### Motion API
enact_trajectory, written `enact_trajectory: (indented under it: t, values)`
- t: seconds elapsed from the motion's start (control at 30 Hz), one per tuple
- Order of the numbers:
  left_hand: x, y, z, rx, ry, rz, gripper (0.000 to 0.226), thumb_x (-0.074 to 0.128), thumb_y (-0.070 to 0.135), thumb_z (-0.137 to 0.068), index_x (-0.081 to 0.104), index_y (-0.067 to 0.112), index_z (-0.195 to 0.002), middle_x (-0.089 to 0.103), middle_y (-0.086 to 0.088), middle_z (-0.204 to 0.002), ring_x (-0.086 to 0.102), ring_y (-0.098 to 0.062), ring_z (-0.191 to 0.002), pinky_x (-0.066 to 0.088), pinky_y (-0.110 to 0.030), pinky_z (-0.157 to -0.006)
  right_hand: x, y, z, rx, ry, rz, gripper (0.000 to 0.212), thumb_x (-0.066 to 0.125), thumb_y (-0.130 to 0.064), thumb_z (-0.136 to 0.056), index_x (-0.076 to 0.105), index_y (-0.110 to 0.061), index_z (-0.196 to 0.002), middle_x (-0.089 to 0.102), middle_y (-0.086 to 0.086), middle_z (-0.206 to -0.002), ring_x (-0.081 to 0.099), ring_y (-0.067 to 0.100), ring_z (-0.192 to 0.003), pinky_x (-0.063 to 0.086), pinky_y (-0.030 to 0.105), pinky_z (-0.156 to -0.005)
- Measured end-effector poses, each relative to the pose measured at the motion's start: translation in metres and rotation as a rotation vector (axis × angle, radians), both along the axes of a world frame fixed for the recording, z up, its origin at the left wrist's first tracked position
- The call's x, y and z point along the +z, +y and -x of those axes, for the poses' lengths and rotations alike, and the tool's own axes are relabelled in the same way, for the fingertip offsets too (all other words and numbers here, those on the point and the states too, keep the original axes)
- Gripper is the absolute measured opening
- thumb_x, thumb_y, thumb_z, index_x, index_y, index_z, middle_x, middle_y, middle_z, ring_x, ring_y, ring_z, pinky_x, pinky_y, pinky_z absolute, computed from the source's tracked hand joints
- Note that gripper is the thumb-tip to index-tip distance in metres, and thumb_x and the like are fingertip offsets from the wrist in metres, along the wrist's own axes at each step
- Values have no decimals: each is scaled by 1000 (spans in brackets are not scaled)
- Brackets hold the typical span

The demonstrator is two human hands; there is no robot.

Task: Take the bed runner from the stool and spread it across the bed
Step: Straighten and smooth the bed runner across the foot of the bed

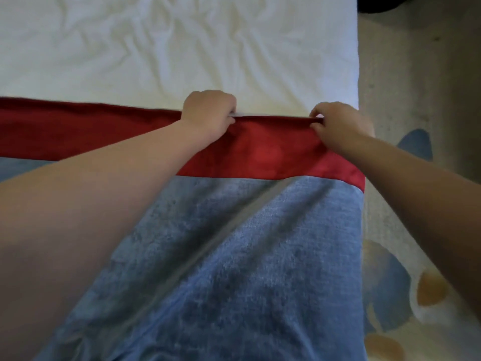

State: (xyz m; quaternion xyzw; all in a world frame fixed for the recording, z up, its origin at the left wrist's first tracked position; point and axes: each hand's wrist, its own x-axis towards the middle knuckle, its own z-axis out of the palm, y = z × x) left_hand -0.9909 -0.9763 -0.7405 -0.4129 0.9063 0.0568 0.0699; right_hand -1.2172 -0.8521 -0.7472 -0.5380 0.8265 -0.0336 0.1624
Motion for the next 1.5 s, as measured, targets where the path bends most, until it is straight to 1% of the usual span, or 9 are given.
enact_trajectory:
  t: [0.2,0.33,0.53,0.63,1.03,1.23,1.33,1.43,1.5]
  values:
    - [4,-21,-10,-53,-120,159,14,56,16,-92,67,10,-97,68,-14,-99,61,-36,-94,35,-37,-82,-2,-22,-15,-107,106,-28,17,54,-17,-93,66,-10,-102,64,15,-110,57,37,-102,39,34,-72]
    - [3,-15,-2,6,-128,209,20,51,4,-87,64,9,-101,64,-14,-101,57,-36,-97,37,-40,-85,-3,-19,-31,-109,169,-18,20,50,-13,-92,59,-8,-110,57,16,-113,54,38,-102,37,36,-69]
    - [6,18,-6,-64,107,174,34,45,34,-91,57,10,-112,60,-13,-110,54,-34,-103,39,-43,-86,2,4,-68,155,292,91,46,52,-31,-91,44,-15,-133,49,11,-127,47,31,-115,41,44,-89]
    - [8,31,-8,-78,136,139,39,42,41,-90,56,12,-113,59,-10,-112,54,-32,-105,38,-42,-91,8,9,-79,167,286,97,52,50,-38,-92,41,-17,-138,47,10,-134,44,28,-122,38,43,-96]
    - [20,110,-4,-126,235,96,40,42,43,-89,59,15,-112,62,-6,-110,56,-28,-103,39,-41,-92,31,79,-95,27,282,75,48,46,-37,-94,42,-18,-138,50,10,-131,46,30,-120,38,44,-94]
    - [14,188,-27,-107,260,67,36,42,39,-86,60,15,-106,61,-5,-105,57,-28,-98,43,-40,-81,20,162,-100,-9,236,45,46,49,-33,-91,45,-16,-134,51,11,-128,49,32,-117,39,46,-92]
    - [14,246,-49,-119,320,55,39,39,38,-82,62,14,-104,61,-4,-102,58,-27,-93,48,-40,-74,16,215,-118,49,226,55,38,55,-31,-88,54,-13,-122,55,11,-118,53,33,-108,43,44,-83]
    - [6,318,-72,-179,313,8,30,46,39,-78,61,15,-88,58,-5,-88,58,-27,-80,49,-39,-63,9,275,-142,188,216,113,20,54,-27,-80,60,-12,-92,58,10,-90,60,33,-81,48,40,-63]
    - [3,362,-89,-252,260,-33,27,50,43,-75,56,17,-79,55,-3,-80,57,-26,-73,46,-35,-56,4,314,-157,297,132,132,17,55,-29,-78,58,-13,-84,57,7,-80,61,30,-69,48,35,-51]
